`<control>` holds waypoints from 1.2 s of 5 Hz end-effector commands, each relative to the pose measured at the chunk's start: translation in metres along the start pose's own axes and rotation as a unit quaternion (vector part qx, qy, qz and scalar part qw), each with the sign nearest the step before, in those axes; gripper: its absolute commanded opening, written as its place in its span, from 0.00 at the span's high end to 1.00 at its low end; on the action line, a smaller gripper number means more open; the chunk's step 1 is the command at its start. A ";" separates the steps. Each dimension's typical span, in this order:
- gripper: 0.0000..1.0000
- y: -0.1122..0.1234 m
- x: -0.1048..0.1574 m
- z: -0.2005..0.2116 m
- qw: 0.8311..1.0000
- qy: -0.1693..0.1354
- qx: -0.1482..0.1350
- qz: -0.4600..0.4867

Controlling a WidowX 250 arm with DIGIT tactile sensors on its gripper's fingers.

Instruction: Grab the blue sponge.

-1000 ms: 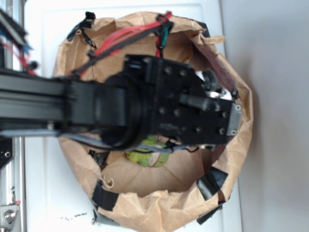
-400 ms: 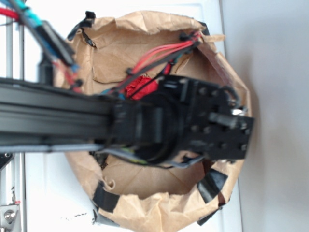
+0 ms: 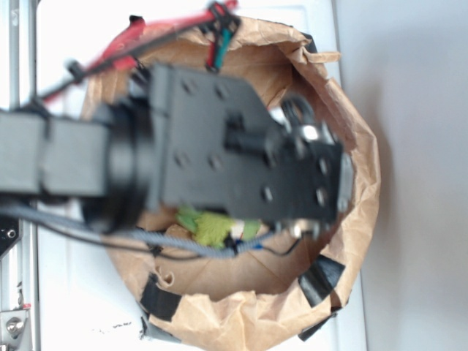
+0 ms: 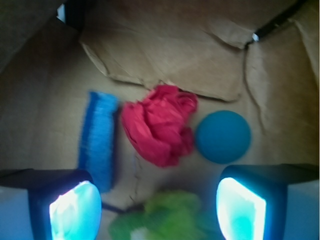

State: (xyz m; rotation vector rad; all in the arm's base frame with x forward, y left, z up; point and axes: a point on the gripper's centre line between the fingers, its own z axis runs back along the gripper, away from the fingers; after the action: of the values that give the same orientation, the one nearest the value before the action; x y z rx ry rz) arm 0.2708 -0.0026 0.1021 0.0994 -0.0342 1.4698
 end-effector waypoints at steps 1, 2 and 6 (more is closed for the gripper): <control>0.00 -0.007 -0.002 -0.001 0.994 -0.006 -0.087 0.069; 0.00 -0.022 -0.005 -0.010 0.992 -0.022 -0.086 0.089; 0.00 -0.052 0.004 -0.073 0.984 -0.120 -0.081 0.108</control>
State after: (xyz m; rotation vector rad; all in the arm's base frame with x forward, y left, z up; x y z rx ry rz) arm 0.3164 0.0039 0.0207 0.2099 -0.3404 1.6567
